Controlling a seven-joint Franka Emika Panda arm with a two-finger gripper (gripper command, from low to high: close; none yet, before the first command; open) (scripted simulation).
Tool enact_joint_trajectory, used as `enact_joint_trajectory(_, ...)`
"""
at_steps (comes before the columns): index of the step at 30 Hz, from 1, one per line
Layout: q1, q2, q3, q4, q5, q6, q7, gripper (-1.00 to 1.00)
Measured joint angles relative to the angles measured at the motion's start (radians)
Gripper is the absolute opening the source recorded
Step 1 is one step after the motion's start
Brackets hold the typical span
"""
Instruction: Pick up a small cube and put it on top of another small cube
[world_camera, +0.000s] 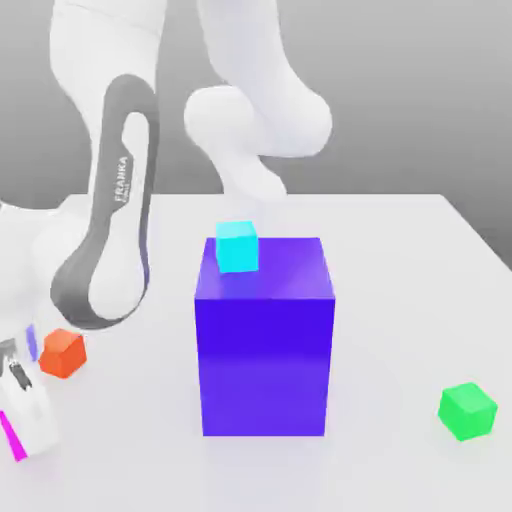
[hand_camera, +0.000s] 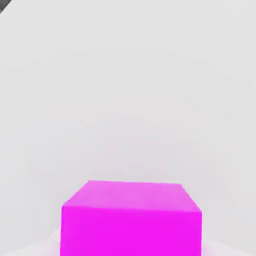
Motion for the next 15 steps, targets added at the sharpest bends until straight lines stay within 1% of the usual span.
enact_joint_trajectory(15, 0.401, -0.199, 0.371, -0.152, -0.167, -0.035, -0.096, -1.0)
